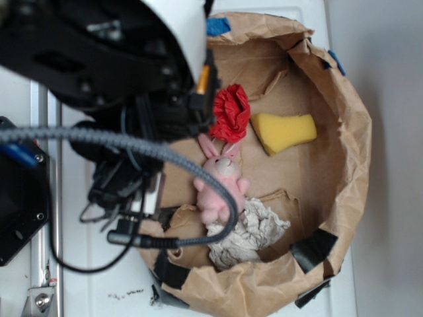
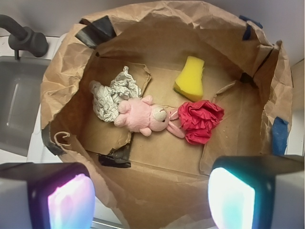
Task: Grab the green sponge.
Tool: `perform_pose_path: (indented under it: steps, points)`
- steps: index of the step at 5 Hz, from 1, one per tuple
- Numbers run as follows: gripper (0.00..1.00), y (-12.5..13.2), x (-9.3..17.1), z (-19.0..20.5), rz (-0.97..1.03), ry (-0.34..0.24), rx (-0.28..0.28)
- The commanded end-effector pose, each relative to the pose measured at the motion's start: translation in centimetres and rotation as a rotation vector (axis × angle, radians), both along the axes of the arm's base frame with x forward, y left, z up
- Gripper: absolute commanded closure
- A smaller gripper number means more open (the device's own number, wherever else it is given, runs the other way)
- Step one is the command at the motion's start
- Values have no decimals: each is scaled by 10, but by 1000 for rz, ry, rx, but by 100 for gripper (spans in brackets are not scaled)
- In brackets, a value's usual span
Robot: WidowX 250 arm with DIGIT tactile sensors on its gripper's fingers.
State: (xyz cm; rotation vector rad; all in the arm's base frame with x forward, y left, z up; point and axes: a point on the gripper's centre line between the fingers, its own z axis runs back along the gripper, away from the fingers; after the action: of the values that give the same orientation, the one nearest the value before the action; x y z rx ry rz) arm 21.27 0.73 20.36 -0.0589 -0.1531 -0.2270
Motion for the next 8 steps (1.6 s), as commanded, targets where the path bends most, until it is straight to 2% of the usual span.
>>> perform_pose_path:
  steps: [1, 2, 3, 5, 6, 7, 8]
  points:
    - [0, 3, 2, 10, 20, -39, 7]
    - [0, 7, 42, -40, 103, -89, 90]
    - [0, 16, 70, -71, 150, -110, 70]
    - [0, 11, 94, -97, 176, -133, 51]
    - [0, 7, 102, -97, 190, -139, -32]
    - [0, 3, 109, -94, 198, -162, -44]
    - [0, 4, 116, -99, 210, -185, -20]
